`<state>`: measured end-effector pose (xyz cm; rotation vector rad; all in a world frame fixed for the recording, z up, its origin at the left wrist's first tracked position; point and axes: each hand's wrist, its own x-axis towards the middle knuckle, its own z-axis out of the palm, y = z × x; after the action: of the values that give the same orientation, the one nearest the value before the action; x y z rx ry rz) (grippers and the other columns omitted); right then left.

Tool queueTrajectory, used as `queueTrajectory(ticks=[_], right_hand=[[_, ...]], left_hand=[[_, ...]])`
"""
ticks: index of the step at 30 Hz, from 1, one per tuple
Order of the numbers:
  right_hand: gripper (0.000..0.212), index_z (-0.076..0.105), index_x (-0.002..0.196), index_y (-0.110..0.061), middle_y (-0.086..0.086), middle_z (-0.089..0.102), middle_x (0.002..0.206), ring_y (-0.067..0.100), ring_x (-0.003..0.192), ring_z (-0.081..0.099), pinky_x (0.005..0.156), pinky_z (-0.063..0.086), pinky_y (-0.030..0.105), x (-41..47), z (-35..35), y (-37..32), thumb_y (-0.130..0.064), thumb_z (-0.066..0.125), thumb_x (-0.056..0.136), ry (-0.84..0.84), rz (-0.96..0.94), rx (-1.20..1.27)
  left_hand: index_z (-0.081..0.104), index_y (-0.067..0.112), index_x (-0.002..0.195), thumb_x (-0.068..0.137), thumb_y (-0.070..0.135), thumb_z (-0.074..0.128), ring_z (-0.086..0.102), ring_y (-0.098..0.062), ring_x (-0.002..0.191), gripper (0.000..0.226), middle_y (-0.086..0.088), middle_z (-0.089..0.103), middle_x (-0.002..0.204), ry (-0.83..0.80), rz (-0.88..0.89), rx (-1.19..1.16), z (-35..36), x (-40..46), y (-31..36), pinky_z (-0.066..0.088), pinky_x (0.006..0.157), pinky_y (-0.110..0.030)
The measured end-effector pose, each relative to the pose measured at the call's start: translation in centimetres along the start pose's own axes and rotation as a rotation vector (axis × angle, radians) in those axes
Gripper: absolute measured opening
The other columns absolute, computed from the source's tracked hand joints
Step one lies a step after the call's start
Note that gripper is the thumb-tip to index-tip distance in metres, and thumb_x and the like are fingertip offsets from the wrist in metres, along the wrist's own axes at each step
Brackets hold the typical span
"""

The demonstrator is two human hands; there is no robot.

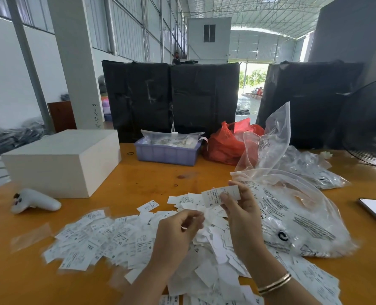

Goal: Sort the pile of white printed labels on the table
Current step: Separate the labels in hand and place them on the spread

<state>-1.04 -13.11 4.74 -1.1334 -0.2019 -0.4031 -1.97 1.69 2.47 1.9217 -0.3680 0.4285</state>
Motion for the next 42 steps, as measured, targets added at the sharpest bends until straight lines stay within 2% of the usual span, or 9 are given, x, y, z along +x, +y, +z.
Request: queueTrajectory(ticks=[7,15,21,25,28,33,38,42], right_hand=[[0.024,0.069,0.092,-0.03,-0.004,0.064,0.073,0.01,0.068,0.061,0.063,0.052,0.02,-0.16,-0.45,0.13,-0.022,0.071,0.07,-0.064,-0.001,-0.053],[0.02,0.069,0.089,-0.028,-0.006,0.065,0.076,0.011,0.074,0.064,0.07,0.054,0.023,0.39,-0.76,0.02,-0.017,0.07,0.072,-0.065,-0.045,0.022],[0.019,0.069,0.088,-0.029,-0.006,0.066,0.076,0.012,0.076,0.066,0.069,0.054,0.022,0.38,-0.86,-0.13,-0.019,0.07,0.072,-0.076,-0.061,-0.01],[0.018,0.068,0.088,-0.03,-0.005,0.065,0.076,0.015,0.073,0.062,0.069,0.056,0.028,0.13,-0.74,0.0,-0.019,0.069,0.074,-0.076,-0.05,-0.088],[0.027,0.067,0.087,-0.034,-0.009,0.062,0.071,0.011,0.066,0.057,0.063,0.053,0.025,-0.04,-0.52,0.07,-0.008,0.067,0.081,-0.069,-0.076,-0.208],[0.035,0.067,0.086,-0.038,-0.009,0.061,0.074,0.015,0.065,0.053,0.061,0.049,0.031,-0.09,-0.79,0.03,-0.003,0.064,0.084,-0.094,-0.108,-0.329],[0.032,0.067,0.09,-0.036,-0.008,0.062,0.072,0.011,0.067,0.06,0.064,0.055,0.025,0.14,-0.89,0.24,-0.004,0.063,0.086,-0.052,-0.061,-0.223],[0.031,0.066,0.091,-0.038,-0.008,0.06,0.071,0.013,0.065,0.056,0.064,0.053,0.026,0.08,-0.86,0.26,-0.007,0.064,0.085,-0.058,-0.095,-0.285]], left_hand=[[0.059,0.045,0.093,0.077,0.05,0.056,0.068,0.005,0.078,0.017,0.029,0.069,0.079,-0.045,-0.001,-0.075,0.03,-0.14,0.55,0.05,0.066,-0.007],[0.062,0.043,0.094,0.079,0.051,0.054,0.067,0.003,0.075,0.019,0.025,0.07,0.077,-0.05,0.01,-0.101,0.04,-0.02,0.56,0.048,0.061,-0.008],[0.064,0.041,0.093,0.078,0.054,0.052,0.068,0.0,0.077,0.023,0.021,0.071,0.077,-0.01,-0.004,-0.11,-0.13,0.08,0.47,0.054,0.065,-0.015],[0.063,0.041,0.093,0.085,0.044,0.051,0.067,0.003,0.077,0.015,0.024,0.07,0.076,0.019,-0.018,-0.072,-0.17,0.07,0.55,0.051,0.062,-0.011],[0.062,0.041,0.092,0.088,0.038,0.053,0.066,0.004,0.077,0.009,0.026,0.069,0.075,0.025,-0.04,-0.07,-0.16,0.09,0.65,0.05,0.06,-0.01],[0.065,0.037,0.089,0.095,0.027,0.055,0.067,0.003,0.079,0.015,0.023,0.071,0.079,0.011,-0.049,-0.086,-0.25,0.08,0.59,0.051,0.065,-0.011],[0.068,0.034,0.089,0.094,0.017,0.057,0.068,-0.001,0.078,0.021,0.017,0.072,0.078,-0.002,-0.089,-0.129,-0.36,0.19,0.37,0.051,0.067,-0.012],[0.07,0.03,0.087,0.091,0.014,0.062,0.069,-0.003,0.077,0.018,0.014,0.074,0.077,0.024,-0.13,-0.207,-0.45,0.34,0.55,0.051,0.066,-0.011]])
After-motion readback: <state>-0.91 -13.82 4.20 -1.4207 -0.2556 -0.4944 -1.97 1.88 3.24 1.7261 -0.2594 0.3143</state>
